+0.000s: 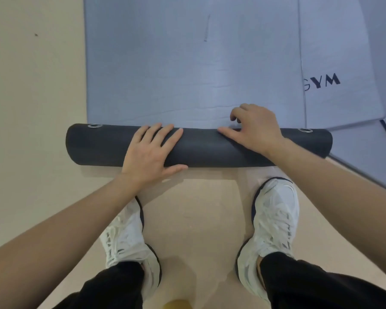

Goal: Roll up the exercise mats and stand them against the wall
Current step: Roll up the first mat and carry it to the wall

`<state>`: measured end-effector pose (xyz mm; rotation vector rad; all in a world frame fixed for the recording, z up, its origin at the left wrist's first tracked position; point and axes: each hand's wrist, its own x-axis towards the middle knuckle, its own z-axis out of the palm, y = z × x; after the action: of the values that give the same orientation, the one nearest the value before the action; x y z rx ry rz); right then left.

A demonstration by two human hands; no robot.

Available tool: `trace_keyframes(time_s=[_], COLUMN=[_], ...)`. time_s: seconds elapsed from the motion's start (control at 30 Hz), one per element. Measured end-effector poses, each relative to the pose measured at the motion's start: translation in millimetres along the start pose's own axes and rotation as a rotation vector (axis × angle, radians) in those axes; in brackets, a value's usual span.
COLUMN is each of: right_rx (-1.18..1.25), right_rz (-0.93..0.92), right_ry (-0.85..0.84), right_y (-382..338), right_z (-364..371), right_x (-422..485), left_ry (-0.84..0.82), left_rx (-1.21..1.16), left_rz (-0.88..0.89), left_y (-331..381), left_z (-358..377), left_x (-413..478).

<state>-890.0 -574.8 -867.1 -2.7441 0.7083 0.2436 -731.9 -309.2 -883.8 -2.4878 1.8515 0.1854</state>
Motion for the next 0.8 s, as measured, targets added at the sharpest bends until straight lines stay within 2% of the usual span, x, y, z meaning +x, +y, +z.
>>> trace_keyframes(time_s=[0.07, 0.1, 0.17, 0.23, 0.37, 0.43, 0.57, 0.63, 0.7, 0.8], right_rx=[0.023, 0.018, -0.034, -0.135, -0.247, -0.253, -0.221, -0.191, -0.16, -0.022], right_rz=[-0.115, -0.151, -0.162, -0.137, -0.188, -0.238, -0.228, -0.197, -0.171, -0.15], right_ry=[0.29, 0.365, 0.355, 0.258, 0.206, 0.207, 0.123, 0.062, -0.045, -0.24], right_y=[-5, -9, -15, -16, -3, 3, 6, 6, 8, 15], right_z=[8, 13, 25, 34, 37, 31, 11, -3, -20, -42], right_x=[-18, -27, -45, -58, -52, -37, -15, -2, 17, 47], left_ry=[-0.071, -0.118, -0.211, -0.271, -0.325, -0.254, 0.224, 0.37, 0.356, 0.218], left_rx=[-0.061, -0.105, -0.179, -0.233, -0.278, -0.231, -0.112, -0.076, -0.031, 0.031], left_rz=[0.003, -0.003, -0.029, -0.042, -0.042, -0.055, -0.078, -0.063, -0.042, -0.051], left_y=[-12, -18, -28, -36, -43, -40, -20, -4, 7, 4], left_z=[-5, -9, -18, -22, -23, -26, -31, -27, -18, -12], left_x=[17, 26, 42, 54, 68, 68, 53, 40, 30, 33])
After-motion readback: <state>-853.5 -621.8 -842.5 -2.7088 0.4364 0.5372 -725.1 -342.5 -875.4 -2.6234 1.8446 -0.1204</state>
